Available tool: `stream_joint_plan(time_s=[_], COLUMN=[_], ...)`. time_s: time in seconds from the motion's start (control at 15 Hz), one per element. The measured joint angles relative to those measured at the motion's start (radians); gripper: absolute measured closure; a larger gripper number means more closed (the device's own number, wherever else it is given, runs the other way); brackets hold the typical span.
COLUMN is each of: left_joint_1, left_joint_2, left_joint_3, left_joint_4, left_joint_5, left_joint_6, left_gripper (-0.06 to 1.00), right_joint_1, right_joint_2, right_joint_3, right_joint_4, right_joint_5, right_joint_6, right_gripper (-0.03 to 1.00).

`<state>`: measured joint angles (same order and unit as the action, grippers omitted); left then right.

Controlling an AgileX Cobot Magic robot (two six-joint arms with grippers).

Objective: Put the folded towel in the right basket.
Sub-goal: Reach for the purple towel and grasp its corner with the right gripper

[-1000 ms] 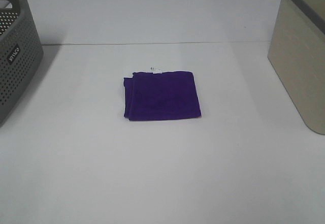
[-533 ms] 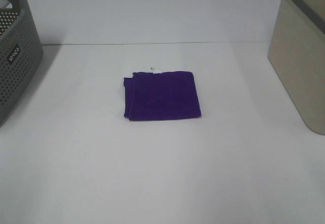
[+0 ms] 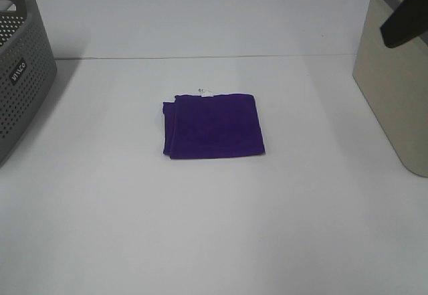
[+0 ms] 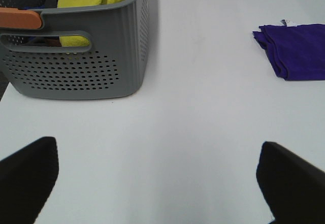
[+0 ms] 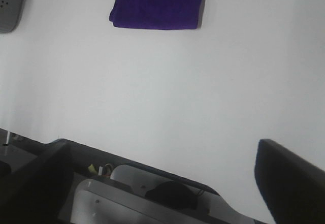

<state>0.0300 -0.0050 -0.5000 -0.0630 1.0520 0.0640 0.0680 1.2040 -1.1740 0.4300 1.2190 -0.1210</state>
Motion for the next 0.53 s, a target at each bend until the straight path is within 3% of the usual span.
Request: stream_joint_plan(time_s=[0.27,0.4,0.53], left_joint_1=[0.0,0.0,0.0], left_joint_2=[0.0,0.0,0.0], left_joint_3=[0.0,0.0,0.0], left_joint_4=[0.0,0.0,0.0], left_joint_5=[0.0,0.0,0.0], left_joint_6=[0.0,0.0,0.0], left_gripper=[-0.05,-0.05,-0.05], right_joint_1=[0.015,0.124,0.168], right_joint_2=[0.306,0.526,0.672], right_joint_3=[-0.159,-0.303,-0.409], right_joint_4=[0.066,0.07,0.082], right_joint_5=[-0.011,-0.053,-0.074], right_joint_6=[-0.031,-0.042,-0.044], right_gripper=[0.03,0.03,0.03])
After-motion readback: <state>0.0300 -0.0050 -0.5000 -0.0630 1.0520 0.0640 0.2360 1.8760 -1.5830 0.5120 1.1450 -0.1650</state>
